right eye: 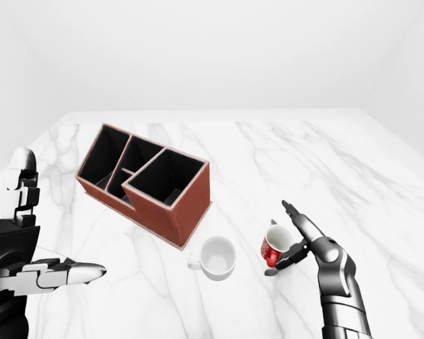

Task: Pick up the red mug and place it to the right of the caddy.

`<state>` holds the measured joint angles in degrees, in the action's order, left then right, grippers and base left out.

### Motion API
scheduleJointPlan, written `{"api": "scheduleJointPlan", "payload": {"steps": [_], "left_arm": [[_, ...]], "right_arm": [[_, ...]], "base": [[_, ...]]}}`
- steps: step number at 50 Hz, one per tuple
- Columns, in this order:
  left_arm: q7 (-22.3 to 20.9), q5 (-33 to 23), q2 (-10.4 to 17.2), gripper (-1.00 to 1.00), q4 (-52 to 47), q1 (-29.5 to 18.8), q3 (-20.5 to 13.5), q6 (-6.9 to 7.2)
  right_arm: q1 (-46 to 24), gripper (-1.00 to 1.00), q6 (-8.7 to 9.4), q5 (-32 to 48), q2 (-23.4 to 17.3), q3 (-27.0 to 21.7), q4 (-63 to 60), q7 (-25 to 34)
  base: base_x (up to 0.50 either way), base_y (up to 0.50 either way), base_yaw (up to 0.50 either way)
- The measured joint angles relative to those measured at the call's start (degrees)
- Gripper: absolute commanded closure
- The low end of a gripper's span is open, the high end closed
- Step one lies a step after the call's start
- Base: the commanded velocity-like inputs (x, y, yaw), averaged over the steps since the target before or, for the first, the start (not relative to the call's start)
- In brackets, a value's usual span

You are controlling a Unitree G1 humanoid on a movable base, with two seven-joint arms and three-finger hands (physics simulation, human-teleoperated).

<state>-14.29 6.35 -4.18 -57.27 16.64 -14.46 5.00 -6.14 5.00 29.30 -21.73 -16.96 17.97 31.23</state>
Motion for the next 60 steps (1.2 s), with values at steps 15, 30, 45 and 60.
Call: {"api": "scheduleJointPlan", "payload": {"steps": [15,30,45,60], "left_arm": [[-0.1,0.2,-0.1,-1.00,-0.3,0.1,-0.2,0.00],[-0.1,0.4,-0.1,-1.00,-0.5,-0.2,-0.7,0.00],[-0.2,0.6,-0.1,-1.00,-0.5,-0.2,-0.9,0.00],[-0.1,0.4,-0.1,-1.00,-0.4,-0.1,-0.4,0.00]], "right_arm": [[0.0,-1.00,0.00,0.6,0.0,0.4,0.8,-0.1],[0.1,1.00,0.00,1.4,0.1,1.0,1.4,0.5],[0.7,1.00,0.00,3.0,0.2,1.1,-0.1,4.5],[0.1,1.00,0.00,4.7,-0.9,-0.6,-6.5,7.6]], "base": [[0.00,0.00,0.00],[0.00,0.00,0.00],[0.00,0.00,0.00],[0.00,0.00,0.00]]}}
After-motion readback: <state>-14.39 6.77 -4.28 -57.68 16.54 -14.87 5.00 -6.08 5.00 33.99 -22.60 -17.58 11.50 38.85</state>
